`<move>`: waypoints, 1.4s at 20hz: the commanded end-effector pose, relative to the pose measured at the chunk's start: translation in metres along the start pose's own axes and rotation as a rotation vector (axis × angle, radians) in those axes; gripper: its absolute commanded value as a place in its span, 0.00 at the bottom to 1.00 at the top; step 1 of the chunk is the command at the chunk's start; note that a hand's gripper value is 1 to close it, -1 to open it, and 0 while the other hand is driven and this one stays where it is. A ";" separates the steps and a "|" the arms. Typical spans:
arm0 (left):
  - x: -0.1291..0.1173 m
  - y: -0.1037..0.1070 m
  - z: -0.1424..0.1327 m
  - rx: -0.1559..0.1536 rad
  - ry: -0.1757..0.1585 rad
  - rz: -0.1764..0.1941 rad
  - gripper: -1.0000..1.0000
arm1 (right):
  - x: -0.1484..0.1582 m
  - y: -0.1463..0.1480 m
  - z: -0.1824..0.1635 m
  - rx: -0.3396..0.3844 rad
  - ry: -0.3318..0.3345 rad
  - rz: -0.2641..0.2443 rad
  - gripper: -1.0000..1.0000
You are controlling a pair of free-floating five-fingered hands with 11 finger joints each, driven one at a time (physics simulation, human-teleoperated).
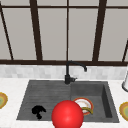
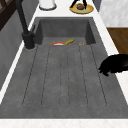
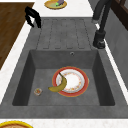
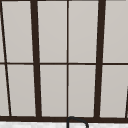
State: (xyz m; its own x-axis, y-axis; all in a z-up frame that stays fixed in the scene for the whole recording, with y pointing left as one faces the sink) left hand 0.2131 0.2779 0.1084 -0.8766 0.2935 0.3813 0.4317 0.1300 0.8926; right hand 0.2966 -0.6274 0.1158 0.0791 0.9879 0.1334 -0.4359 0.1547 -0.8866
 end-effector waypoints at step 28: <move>0.000 0.000 0.000 0.000 0.000 0.000 0.50 | 0.022 -0.003 0.033 -0.289 0.220 0.031 1.00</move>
State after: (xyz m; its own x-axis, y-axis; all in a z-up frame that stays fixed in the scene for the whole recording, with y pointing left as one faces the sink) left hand 0.2131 0.2779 0.1084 -0.8766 0.2935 0.3813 0.4317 0.1300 0.8926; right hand 0.2609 -0.6109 0.1257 0.2198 0.9723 0.0793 -0.2499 0.1347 -0.9589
